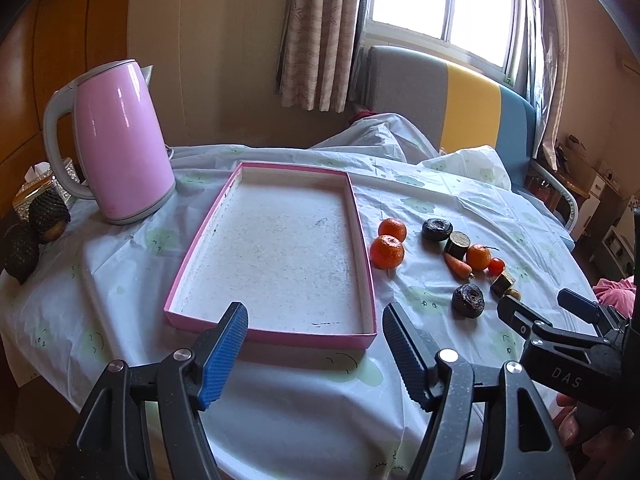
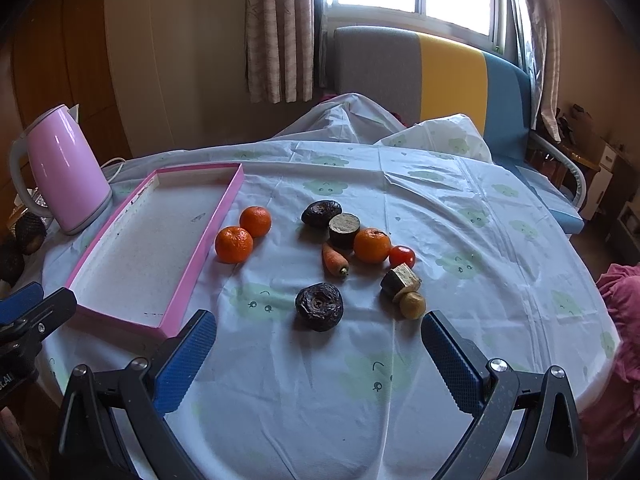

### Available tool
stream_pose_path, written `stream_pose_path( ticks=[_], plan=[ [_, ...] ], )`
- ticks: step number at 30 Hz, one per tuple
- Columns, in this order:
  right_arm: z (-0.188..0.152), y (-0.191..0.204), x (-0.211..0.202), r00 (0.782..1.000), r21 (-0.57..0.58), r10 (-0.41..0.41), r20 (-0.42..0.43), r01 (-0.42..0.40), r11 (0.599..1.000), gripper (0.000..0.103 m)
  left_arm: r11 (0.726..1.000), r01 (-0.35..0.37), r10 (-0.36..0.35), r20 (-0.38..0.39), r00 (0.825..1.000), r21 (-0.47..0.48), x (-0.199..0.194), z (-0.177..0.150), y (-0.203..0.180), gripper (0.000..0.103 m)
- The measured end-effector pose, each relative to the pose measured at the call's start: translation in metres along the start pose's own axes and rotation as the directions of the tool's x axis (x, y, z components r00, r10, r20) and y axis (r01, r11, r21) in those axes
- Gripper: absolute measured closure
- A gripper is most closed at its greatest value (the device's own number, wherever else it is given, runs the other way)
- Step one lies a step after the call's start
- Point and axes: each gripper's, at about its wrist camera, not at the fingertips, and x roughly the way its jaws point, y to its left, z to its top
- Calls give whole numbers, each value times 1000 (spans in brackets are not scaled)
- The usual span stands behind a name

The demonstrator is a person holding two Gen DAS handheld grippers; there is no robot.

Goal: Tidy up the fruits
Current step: 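Move both open tools toward the produce beside the pink tray, then grasp the dark round beet with the left tool while the right tool grasps the small tan potato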

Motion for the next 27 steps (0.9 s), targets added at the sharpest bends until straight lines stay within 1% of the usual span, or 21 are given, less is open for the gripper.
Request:
stream_pose_path(
  ticks=[7,11,12,13,15,18,22,25,27],
  plan=[
    [-2,-11,13,1000,25,7,-30,-6,1000,0,999,21,-20,-21,1000,29,8,-2,-6,32],
    [-5,-22,20,999,44,11,-44,-9,999,1,998,51,-49,-49,998,47,14,-2,-12,26],
    [-5,-26,21,999,50,11,-50,-9,999,5,996,66,-62,-55,997,58,17,-1,-17,26],
    [-6,-31,23,999,57,12,-52,-9,998,18,995,76,-72,-61,996,68,18,-1,-20,26],
    [-8,-43,26,998,74,0,-67,5,997,33,991,104,-97,-83,992,79,22,0,-26,26],
    [-13,-65,30,996,121,-15,-88,26,992,50,986,142,-129,-128,983,93,31,2,-37,27],
    [-18,-88,34,994,166,-24,-104,42,985,56,972,199,-173,-190,966,123,47,3,-58,34],
    [-18,-101,38,994,192,-12,-110,33,981,56,954,258,-219,-234,947,154,60,4,-78,38],
    [-17,-105,42,993,195,0,-115,22,981,56,940,291,-242,-253,937,178,69,5,-93,38]
  ],
)
